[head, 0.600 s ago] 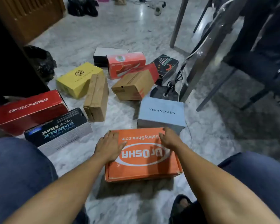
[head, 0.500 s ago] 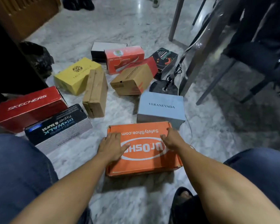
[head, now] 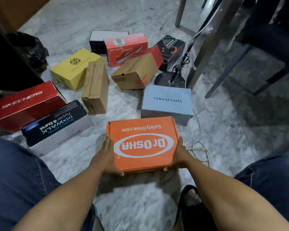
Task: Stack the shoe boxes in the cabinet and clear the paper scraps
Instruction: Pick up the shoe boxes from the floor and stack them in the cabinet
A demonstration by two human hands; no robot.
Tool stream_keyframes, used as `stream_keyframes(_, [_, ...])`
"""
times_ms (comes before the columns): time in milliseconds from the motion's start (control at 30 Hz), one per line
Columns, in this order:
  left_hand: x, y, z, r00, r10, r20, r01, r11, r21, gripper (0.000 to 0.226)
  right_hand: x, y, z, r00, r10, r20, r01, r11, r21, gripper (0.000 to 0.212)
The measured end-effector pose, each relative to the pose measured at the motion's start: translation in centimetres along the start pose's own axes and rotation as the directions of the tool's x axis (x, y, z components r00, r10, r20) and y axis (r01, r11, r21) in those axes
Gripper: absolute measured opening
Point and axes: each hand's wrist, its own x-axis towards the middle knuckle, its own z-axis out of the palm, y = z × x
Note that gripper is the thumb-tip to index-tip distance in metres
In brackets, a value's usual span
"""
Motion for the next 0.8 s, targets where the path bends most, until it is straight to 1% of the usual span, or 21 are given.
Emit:
stream_keyframes(67, [0.0,-1.0,0.3,0.999,0.002,-0.034,-0.004,0.999,-0.048,0.167,1.1,0.0,0.6,0.999,-0.044,-0.025,0.045,0.999,0.019,0.184])
stream_keyframes(200, [-0.1,-2.6,0.8,0.993,-0.064,-0.101,0.043,0.979,-0.198,0.155,2.0,-0.6,1.4,0.974,-0.218,-0.066,0.219,0.976,0.012,0.181])
stream_keyframes(267, [0.0,-3.4,1.1,0.990,-0.090,-0.111,0.061,0.969,-0.239,0.152,0.7,-2.0,1.3,0.957,-0.274,-0.098,0.277,0.961,0.015,0.173])
stream_keyframes(333, [0.0,-4.1,1.2,0.985,-0.118,-0.124,0.074,0.945,-0.318,0.153,-0.2,-2.6,1.2,0.942,-0.320,-0.099,0.324,0.945,0.030,0.164])
stream_keyframes(400, [0.0,-4.6,1.4,0.984,-0.149,-0.099,0.095,0.904,-0.417,0.154,-0.3,-2.4,1.2,0.944,-0.312,-0.106,0.321,0.943,0.085,0.158])
stream_keyframes(433, [0.0,-4.7,1.5,0.984,-0.160,-0.075,0.111,0.891,-0.440,0.153,-0.1,-2.2,1.3,0.953,-0.283,-0.111,0.296,0.948,0.119,0.160])
stream_keyframes(533, [-0.2,-4.4,1.3,0.980,-0.189,-0.057,0.144,0.881,-0.451,0.155,-0.2,-1.9,1.7,0.967,-0.230,-0.110,0.245,0.956,0.161,0.163])
stream_keyframes(600, [-0.5,-4.1,0.9,0.979,-0.198,-0.054,0.152,0.877,-0.457,0.157,-0.3,-1.9,1.5,0.962,-0.247,-0.118,0.264,0.953,0.152,0.155])
stream_keyframes(700, [-1.6,-3.9,0.2,0.971,-0.211,-0.113,0.142,0.887,-0.439,0.157,-0.8,-2.2,1.2,0.938,-0.317,-0.141,0.335,0.933,0.131,0.128])
stream_keyframes(800, [-3.2,-3.8,-0.5,0.950,-0.215,-0.228,0.089,0.882,-0.463,0.153,-1.9,-3.1,0.8,0.914,-0.366,-0.176,0.390,0.910,0.137,0.120])
